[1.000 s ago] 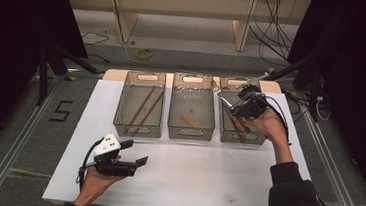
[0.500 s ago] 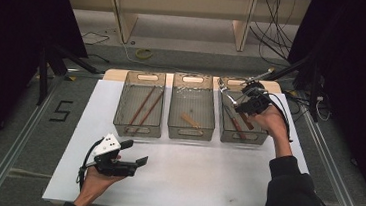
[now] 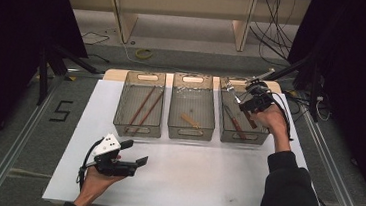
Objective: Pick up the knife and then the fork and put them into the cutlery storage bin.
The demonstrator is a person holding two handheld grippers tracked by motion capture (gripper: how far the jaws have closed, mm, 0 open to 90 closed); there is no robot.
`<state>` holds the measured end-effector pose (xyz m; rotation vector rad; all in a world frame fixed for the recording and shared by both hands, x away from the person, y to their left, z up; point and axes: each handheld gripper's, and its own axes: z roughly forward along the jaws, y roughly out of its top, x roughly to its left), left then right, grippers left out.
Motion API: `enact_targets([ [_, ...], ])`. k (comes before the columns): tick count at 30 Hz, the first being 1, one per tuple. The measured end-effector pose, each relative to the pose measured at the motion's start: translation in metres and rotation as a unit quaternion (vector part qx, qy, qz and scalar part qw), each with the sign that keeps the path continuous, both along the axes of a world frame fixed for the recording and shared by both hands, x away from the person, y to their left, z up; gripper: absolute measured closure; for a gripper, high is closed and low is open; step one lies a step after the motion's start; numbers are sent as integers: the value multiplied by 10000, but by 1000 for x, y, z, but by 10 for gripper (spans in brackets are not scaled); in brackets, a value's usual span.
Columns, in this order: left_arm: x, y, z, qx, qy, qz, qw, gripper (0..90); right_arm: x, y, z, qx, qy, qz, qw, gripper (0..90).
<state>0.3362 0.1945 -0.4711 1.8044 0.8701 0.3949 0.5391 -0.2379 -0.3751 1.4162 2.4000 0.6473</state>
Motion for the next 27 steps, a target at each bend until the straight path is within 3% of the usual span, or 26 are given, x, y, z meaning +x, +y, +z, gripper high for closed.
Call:
enact_targets([
  [27,0,0,0,-3,-6,3,10000,173,9,-1,-19,-117,236,-239,9994,777],
])
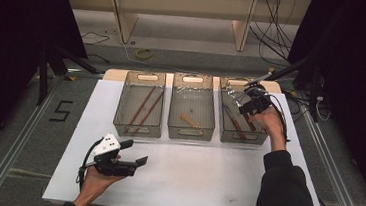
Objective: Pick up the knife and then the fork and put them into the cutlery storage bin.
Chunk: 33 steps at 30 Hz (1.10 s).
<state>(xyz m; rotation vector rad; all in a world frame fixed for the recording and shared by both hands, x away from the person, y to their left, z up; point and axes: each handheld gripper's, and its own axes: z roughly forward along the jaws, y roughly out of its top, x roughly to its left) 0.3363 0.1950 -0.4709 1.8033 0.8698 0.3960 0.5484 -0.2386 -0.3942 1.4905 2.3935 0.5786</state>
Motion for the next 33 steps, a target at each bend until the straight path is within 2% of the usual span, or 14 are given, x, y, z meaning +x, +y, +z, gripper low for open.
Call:
enact_targets([
  [18,0,0,0,-14,5,5,10000,173,3,3,-13,-205,109,-101,9997,770],
  [20,0,0,0,-5,11,2,10000,173,4,3,-14,-202,36,-176,9996,741],
  [21,0,0,0,-4,9,3,10000,173,4,2,-13,-197,1,-199,9996,675],
  [22,0,0,0,-9,7,4,10000,173,5,2,-12,-141,23,-242,9996,624],
  [23,0,0,0,-5,6,1,10000,173,5,2,-11,-81,49,-233,9997,610],
  [26,0,0,0,-10,9,6,10000,173,2,2,-6,13,-117,-225,9997,589],
  [33,0,0,0,7,1,0,10000,173,-4,4,-1,228,-155,-52,9996,545],
])
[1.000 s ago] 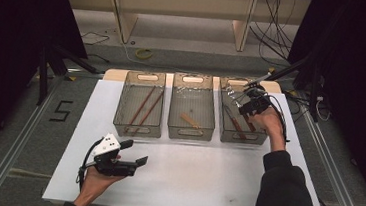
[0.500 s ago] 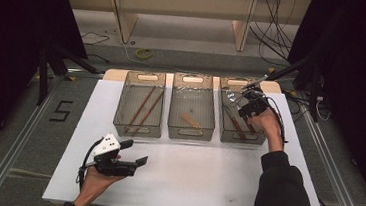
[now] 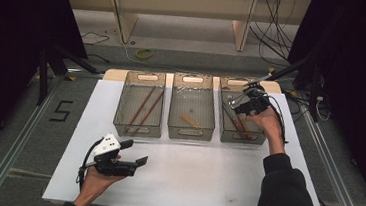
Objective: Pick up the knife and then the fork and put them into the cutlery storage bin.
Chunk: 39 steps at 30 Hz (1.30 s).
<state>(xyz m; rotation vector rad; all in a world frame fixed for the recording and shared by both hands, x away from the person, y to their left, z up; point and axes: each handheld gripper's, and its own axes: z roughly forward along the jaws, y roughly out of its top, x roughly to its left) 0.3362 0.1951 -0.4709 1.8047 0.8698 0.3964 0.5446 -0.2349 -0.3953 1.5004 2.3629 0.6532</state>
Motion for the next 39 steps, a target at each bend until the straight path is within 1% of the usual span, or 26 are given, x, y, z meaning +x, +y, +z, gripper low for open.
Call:
enact_targets([
  [2,0,0,0,-17,3,6,10000,173,-2,2,1,140,-12,77,9999,528],
  [6,0,0,0,-13,5,1,10000,173,-8,7,5,313,-119,216,9992,495],
  [9,0,0,0,1,7,-6,10000,173,-15,12,8,436,-201,330,9983,468],
  [12,0,0,0,-19,5,5,10000,173,-22,18,9,481,-300,461,9973,451],
  [14,0,0,0,-1,6,-3,10000,173,-28,21,10,576,-357,561,9961,443],
  [16,0,0,0,-7,7,-4,10000,173,-33,24,11,630,-447,614,9951,427],
  [21,0,0,0,-5,10,-8,10000,173,-48,31,14,762,-591,789,9922,411],
  [23,0,0,0,-5,8,-9,10000,173,-53,33,14,775,-660,831,9913,402],
  [26,0,0,0,-39,28,-9,10000,173,-62,35,14,869,-795,864,9893,396],
  [30,1,0,0,-79,41,-8,10000,173,-73,35,10,937,-870,949,9872,379],
  [32,1,0,0,-74,45,-10,10000,173,-78,35,8,1023,-894,960,9861,373],
  [39,1,0,0,-71,44,-12,10000,173,-91,37,6,1168,-964,1020,9832,360],
])
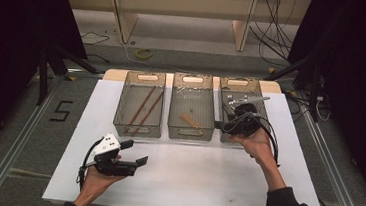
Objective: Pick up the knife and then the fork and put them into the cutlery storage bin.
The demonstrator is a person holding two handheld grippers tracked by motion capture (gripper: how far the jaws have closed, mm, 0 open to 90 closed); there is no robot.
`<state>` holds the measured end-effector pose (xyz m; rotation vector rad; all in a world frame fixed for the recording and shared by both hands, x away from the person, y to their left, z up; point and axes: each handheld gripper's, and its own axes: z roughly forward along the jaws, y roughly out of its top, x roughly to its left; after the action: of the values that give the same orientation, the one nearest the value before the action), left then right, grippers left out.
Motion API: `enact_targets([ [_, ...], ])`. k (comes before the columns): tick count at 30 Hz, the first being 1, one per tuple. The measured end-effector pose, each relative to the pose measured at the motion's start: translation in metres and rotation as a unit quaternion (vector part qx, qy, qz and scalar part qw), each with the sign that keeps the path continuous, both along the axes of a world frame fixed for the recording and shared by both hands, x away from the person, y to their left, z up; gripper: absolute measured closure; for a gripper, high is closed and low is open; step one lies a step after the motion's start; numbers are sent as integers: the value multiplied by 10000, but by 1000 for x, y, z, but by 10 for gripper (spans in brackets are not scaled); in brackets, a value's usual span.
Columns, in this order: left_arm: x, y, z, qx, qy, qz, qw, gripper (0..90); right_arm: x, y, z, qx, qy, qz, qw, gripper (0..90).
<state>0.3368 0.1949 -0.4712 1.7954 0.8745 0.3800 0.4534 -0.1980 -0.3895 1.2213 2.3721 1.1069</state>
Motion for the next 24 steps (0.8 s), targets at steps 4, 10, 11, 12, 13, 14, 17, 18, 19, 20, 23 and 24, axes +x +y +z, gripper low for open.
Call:
enact_targets([
  [4,0,0,0,-1,3,1,10000,173,-7,2,-2,106,-65,58,9999,349],
  [10,1,0,0,6,9,0,10000,173,-18,4,-8,177,-185,143,9996,338],
  [11,1,0,0,12,7,3,10000,173,-21,4,-8,208,-189,148,9995,334],
  [12,1,0,0,15,14,-3,10000,173,-22,4,-8,236,-225,162,9993,328],
  [13,1,0,0,19,16,-2,10000,173,-24,3,-9,275,-280,190,9991,326],
  [14,1,0,0,18,17,0,10000,173,-26,3,-9,311,-257,208,9990,320],
  [17,1,0,0,7,22,-5,10000,173,-31,3,-11,426,-301,233,9984,309],
  [18,1,0,0,17,18,-7,10000,173,-32,3,-12,459,-304,253,9982,305],
  [19,1,-1,0,19,19,-10,10000,173,-33,3,-13,475,-300,266,9981,303],
  [20,1,-1,0,26,29,-22,10000,173,-35,3,-14,458,-308,270,9981,303],
  [23,2,-1,0,45,31,-40,10000,173,-39,2,-19,526,-329,297,9976,301],
  [24,1,-2,-1,26,42,-36,10000,173,-40,2,-20,544,-336,304,9975,301],
])
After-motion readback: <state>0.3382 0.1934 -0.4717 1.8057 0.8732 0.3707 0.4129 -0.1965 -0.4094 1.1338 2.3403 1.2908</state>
